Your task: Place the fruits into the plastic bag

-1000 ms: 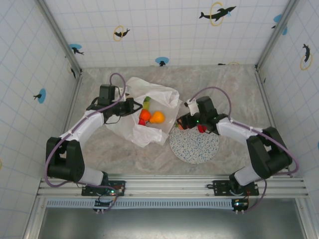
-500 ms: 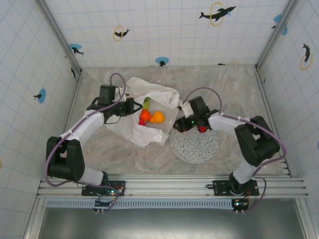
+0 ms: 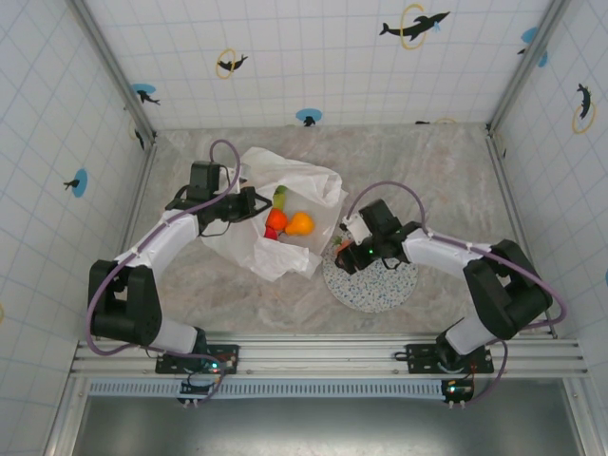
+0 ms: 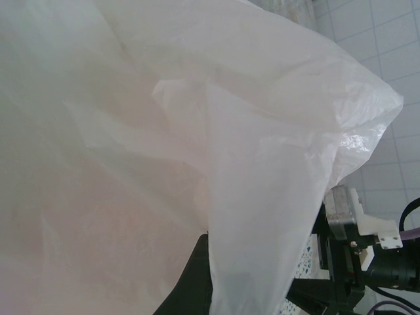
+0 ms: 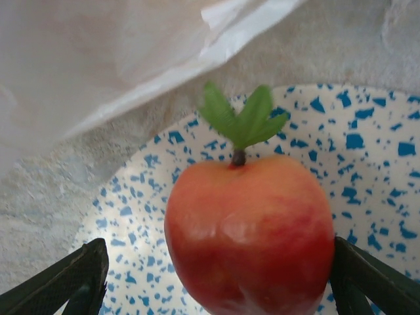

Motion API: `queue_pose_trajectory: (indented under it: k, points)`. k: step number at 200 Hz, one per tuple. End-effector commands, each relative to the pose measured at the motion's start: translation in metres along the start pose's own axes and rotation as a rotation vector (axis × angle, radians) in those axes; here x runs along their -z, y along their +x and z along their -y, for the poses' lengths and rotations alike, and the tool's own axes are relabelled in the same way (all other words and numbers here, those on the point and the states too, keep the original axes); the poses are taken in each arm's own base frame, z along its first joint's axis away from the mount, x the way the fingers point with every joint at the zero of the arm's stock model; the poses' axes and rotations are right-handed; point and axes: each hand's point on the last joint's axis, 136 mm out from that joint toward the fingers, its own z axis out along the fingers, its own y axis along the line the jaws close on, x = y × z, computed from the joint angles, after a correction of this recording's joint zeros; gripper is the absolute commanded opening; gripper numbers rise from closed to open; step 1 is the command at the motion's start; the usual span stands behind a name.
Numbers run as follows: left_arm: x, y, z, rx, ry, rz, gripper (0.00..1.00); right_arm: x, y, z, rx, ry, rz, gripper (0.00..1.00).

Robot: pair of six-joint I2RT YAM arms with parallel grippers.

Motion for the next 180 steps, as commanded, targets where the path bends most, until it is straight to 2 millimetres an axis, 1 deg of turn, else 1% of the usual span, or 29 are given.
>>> queue_pose_trajectory:
  k: [1,19,44,81,106,123,138,162,180]
  points:
    - [-0.002,0.004,0.002,-0.006,0.014,-0.012,0.0,0.004,0.009,0.005,0.033,0.061,-0.015,0.87]
    - [-0.002,0.004,0.002,-0.002,0.017,-0.014,0.0,0.002,0.002,0.011,0.04,0.099,0.006,0.84]
    - [-0.002,0.005,0.003,-0.006,0.017,-0.014,0.0,-0.004,-0.009,0.016,0.044,0.148,0.015,0.78]
    - [-0.002,0.006,0.002,-0.006,0.015,-0.016,0.0,-0.015,-0.013,0.016,0.061,0.18,-0.006,0.67]
    - [-0.003,0.007,0.001,-0.003,0.015,-0.021,0.0,-0.015,-0.016,0.013,0.063,0.185,0.01,0.6]
    - [-0.003,0.007,0.001,-0.002,0.014,-0.022,0.0,-0.01,-0.018,0.014,0.067,0.198,0.029,0.56]
    - [-0.003,0.007,0.001,-0.004,0.014,-0.021,0.0,-0.001,-0.021,0.015,0.068,0.218,0.054,0.53]
    - [-0.003,0.007,0.001,-0.003,0.013,-0.02,0.0,0.017,-0.027,0.017,0.057,0.235,0.121,0.5]
    - [-0.003,0.006,0.001,-0.002,0.015,-0.018,0.0,0.034,-0.035,0.015,0.042,0.231,0.195,0.5]
